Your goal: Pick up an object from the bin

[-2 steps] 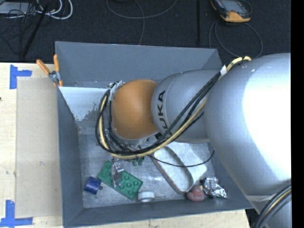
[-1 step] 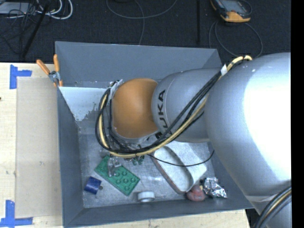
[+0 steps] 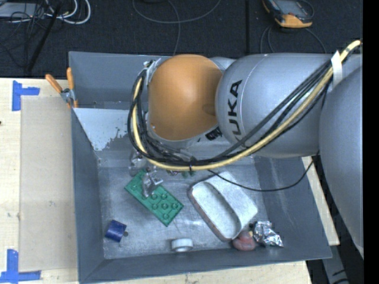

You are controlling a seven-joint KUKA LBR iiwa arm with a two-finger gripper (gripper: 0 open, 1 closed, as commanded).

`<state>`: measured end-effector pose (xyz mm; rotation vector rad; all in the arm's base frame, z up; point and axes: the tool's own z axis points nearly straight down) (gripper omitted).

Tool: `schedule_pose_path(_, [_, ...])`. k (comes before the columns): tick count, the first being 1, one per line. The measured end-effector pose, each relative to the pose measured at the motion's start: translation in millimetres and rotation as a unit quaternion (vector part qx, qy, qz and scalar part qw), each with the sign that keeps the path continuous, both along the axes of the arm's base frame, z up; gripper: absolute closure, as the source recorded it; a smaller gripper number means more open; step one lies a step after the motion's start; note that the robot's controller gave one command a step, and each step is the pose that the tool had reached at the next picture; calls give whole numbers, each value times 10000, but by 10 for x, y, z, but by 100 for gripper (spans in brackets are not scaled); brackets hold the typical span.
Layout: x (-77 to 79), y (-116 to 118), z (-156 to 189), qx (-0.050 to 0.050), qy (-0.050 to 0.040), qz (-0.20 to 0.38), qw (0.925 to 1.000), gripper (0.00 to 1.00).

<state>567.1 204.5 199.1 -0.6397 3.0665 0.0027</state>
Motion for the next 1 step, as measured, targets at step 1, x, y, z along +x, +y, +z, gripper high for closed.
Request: schedule_pose_path(1, [-16,-64,548,-18,12,1761,9844,100])
